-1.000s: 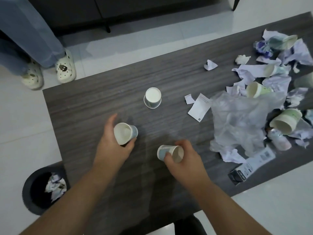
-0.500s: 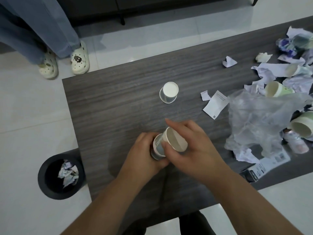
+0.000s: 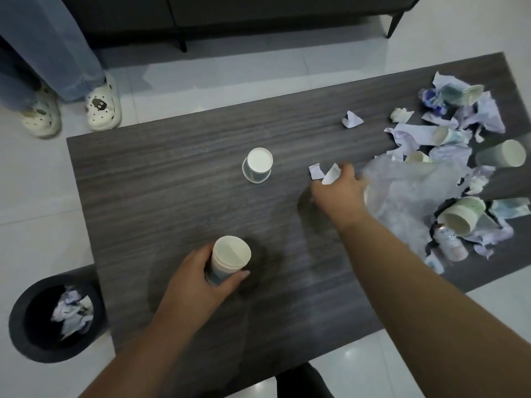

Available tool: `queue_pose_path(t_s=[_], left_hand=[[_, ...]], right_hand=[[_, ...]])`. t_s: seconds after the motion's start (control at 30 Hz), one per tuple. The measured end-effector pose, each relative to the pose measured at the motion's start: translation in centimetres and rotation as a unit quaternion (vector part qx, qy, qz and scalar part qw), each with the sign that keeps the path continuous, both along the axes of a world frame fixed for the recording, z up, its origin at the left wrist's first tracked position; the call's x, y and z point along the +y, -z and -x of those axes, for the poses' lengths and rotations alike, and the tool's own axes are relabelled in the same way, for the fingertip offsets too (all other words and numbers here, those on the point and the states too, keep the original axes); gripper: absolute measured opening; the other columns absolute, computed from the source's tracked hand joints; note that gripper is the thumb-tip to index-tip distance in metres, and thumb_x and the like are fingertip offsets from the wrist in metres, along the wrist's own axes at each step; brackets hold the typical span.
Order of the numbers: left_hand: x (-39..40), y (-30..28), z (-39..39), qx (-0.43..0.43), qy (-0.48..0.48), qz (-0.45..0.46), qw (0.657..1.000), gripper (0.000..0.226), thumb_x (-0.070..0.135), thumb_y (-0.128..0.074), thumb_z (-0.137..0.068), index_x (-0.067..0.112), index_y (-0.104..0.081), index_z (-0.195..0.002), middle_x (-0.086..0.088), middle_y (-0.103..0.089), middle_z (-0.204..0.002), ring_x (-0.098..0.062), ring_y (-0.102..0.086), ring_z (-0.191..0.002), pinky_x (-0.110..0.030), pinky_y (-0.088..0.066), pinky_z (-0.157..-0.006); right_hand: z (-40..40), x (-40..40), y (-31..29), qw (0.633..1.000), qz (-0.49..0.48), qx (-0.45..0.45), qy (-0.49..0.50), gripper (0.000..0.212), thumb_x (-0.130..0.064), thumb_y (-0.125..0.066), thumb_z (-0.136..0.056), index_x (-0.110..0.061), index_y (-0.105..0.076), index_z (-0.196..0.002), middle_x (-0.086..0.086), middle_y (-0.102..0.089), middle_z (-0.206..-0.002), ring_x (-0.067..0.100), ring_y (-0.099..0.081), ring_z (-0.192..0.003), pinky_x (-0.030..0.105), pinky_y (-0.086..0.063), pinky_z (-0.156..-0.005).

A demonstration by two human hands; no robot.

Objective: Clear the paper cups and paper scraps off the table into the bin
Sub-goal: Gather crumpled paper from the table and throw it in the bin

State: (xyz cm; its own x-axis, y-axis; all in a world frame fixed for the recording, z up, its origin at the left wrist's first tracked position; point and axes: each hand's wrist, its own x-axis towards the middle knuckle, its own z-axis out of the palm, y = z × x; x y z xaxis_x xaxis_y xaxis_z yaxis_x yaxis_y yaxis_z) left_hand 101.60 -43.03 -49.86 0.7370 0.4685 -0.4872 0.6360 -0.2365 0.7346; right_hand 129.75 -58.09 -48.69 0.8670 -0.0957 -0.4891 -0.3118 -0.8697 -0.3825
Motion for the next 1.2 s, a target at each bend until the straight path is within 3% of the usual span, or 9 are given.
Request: queue_pose_path(t_s=[0.23,0.3,0.43,0.63,0.77,0.87,0.93,1.07,1.2], left_hand=[[-1.2,0.2,2.2,0.009,0.007,0.023,1.0,0.06,0.069,-0.089,-0.07,0.046,-0.068,-0.122,0.024,-0.072,-0.117,0.005,-0.067,-0.111,-0.023,-0.055,-0.091],[-1.4,0.2,2.7,0.013,0.001,0.023,1.0,0.057,0.066,-0.091,-0.071,0.047,-0.068,-0.12,0.025,-0.072,-0.115,0.007,-0.066,-0.109,-0.019,-0.053,-0.089],[-1.7,0.0,3.4,0.016,-0.014,0.017,1.0,0.05,0.063,-0.092,-0.07,0.057,-0.064,-0.112,0.032,-0.071,-0.114,0.013,-0.064,-0.109,-0.005,-0.047,-0.084],[-1.9,-0.1,3.7,0.018,-0.035,0.008,0.999,0.048,0.075,-0.085,-0.065,0.066,-0.062,-0.107,0.038,-0.069,-0.114,0.016,-0.064,-0.107,-0.002,-0.045,-0.081],[-2.3,0.5,4.0,0.025,-0.05,0.019,0.998,0.059,0.079,-0.083,-0.065,0.054,-0.066,-0.115,0.029,-0.073,-0.115,0.009,-0.067,-0.109,-0.019,-0.054,-0.088],[-2.7,0.5,4.3,0.028,-0.057,0.036,0.997,0.06,0.077,-0.086,-0.067,0.054,-0.066,-0.119,0.029,-0.073,-0.116,0.007,-0.068,-0.11,-0.023,-0.055,-0.09],[-2.9,0.3,4.4,0.021,-0.057,0.04,0.997,0.058,0.075,-0.085,-0.068,0.054,-0.066,-0.118,0.031,-0.074,-0.115,0.007,-0.069,-0.109,-0.021,-0.055,-0.088],[-3.1,0.0,4.6,0.019,-0.066,0.039,0.997,0.053,0.075,-0.085,-0.069,0.059,-0.064,-0.116,0.032,-0.073,-0.114,0.007,-0.07,-0.107,-0.018,-0.054,-0.085],[-3.1,-0.4,5.0,0.026,-0.073,0.044,0.996,0.052,0.078,-0.083,-0.068,0.063,-0.062,-0.114,0.035,-0.072,-0.114,0.011,-0.068,-0.107,-0.012,-0.051,-0.082]], right_hand=[[-1.9,-1.2,1.5,0.979,0.114,0.079,-0.149,0.107,-0.043,-0.08,-0.067,-0.045,-0.018,-0.155,0.013,-0.03,-0.146,0.044,-0.045,-0.135,0.047,-0.044,-0.112],[-1.8,-1.8,2.0,0.98,0.108,0.062,-0.155,0.095,-0.033,-0.08,-0.07,-0.037,-0.03,-0.15,0.016,-0.032,-0.143,0.047,-0.047,-0.13,0.047,-0.047,-0.11],[-1.2,-3.3,3.1,0.986,0.08,-0.045,-0.141,0.039,-0.02,-0.056,-0.094,-0.008,-0.057,-0.132,0.027,-0.048,-0.137,0.052,-0.054,-0.121,0.05,-0.046,-0.107],[-2.9,-2.9,2.3,0.993,-0.02,-0.09,-0.079,0.038,-0.013,-0.046,-0.095,-0.01,-0.058,-0.131,0.018,-0.065,-0.124,0.038,-0.062,-0.113,0.04,-0.049,-0.091],[-3.6,-1.2,2.7,0.994,-0.035,-0.069,-0.075,0.037,-0.049,-0.04,-0.09,-0.024,-0.061,-0.107,0.001,-0.066,-0.101,0.031,-0.064,-0.101,0.037,-0.045,-0.082],[-3.7,0.0,3.7,0.993,0.02,-0.014,-0.114,0.072,-0.083,-0.06,-0.073,-0.027,-0.048,-0.117,-0.003,-0.058,-0.111,0.023,-0.057,-0.098,0.038,-0.046,-0.084],[-3.5,0.3,4.9,0.991,0.029,-0.008,-0.127,0.067,-0.075,-0.068,-0.077,-0.026,-0.041,-0.114,0.004,-0.06,-0.119,0.028,-0.061,-0.102,0.039,-0.048,-0.083],[-3.2,0.4,5.8,0.984,0.045,-0.029,-0.169,0.033,-0.046,-0.051,-0.101,-0.016,-0.051,-0.116,0.017,-0.063,-0.124,0.039,-0.063,-0.109,0.041,-0.045,-0.083],[-2.3,0.1,4.5,0.994,-0.008,0.014,-0.111,0.023,-0.029,-0.044,-0.103,-0.009,-0.055,-0.1,0.01,-0.067,-0.105,0.03,-0.063,-0.09,0.032,-0.042,-0.076]])
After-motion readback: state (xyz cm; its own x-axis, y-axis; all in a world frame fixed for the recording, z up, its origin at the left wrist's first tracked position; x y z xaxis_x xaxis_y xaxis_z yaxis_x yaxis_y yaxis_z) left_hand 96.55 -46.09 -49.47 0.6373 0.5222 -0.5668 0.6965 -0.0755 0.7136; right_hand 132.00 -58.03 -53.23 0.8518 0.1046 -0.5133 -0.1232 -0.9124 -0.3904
